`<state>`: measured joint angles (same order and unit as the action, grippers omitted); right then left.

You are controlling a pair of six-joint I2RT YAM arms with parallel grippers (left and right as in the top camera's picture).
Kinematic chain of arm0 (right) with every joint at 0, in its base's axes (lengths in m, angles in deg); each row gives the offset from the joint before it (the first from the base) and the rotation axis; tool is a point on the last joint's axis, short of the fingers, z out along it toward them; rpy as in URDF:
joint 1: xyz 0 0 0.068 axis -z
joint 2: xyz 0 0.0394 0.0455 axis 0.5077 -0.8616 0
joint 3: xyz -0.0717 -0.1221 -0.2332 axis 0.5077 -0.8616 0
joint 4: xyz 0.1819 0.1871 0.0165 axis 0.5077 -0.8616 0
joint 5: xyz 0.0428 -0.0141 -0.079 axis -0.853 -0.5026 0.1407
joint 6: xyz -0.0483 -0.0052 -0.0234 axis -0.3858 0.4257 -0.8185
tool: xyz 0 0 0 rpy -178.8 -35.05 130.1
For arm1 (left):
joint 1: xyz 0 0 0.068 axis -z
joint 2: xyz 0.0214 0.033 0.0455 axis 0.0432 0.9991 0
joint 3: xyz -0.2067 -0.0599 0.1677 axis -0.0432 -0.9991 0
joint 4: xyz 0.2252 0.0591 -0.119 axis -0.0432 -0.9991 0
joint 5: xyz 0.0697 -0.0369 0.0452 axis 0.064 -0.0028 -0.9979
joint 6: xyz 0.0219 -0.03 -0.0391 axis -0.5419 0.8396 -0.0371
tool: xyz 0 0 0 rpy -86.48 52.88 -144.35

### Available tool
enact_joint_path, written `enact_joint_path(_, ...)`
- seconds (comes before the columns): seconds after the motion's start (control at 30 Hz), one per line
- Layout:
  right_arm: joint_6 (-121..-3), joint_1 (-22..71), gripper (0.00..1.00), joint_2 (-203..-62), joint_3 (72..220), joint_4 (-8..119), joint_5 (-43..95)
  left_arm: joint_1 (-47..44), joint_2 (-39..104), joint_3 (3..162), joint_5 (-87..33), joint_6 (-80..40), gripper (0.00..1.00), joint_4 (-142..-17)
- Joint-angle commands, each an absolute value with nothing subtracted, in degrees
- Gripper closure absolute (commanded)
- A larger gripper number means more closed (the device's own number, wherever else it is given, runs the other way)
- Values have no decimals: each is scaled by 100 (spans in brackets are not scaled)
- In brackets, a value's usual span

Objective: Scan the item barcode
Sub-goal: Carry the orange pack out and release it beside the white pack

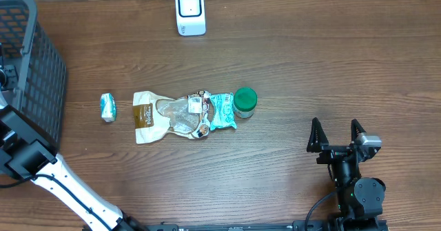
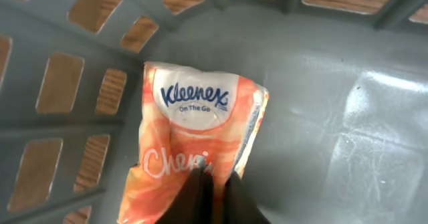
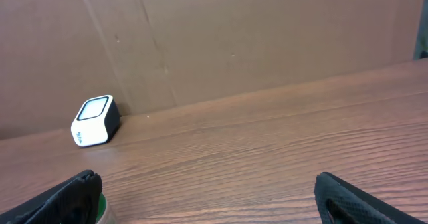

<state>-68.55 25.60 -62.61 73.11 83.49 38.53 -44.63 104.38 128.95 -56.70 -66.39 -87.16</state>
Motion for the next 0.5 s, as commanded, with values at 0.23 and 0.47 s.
enact_joint_path(0.23, -6863, 2580, 0, -6220, 7252, 8369, 3866, -4430, 9870, 12790, -5587, -5200, 96, -9334)
enact_joint_path(0.47, -6863, 2580, 0, -6220, 7252, 8369, 3864, -4406, 7813, 12790, -4787, -4449, 96, -9879)
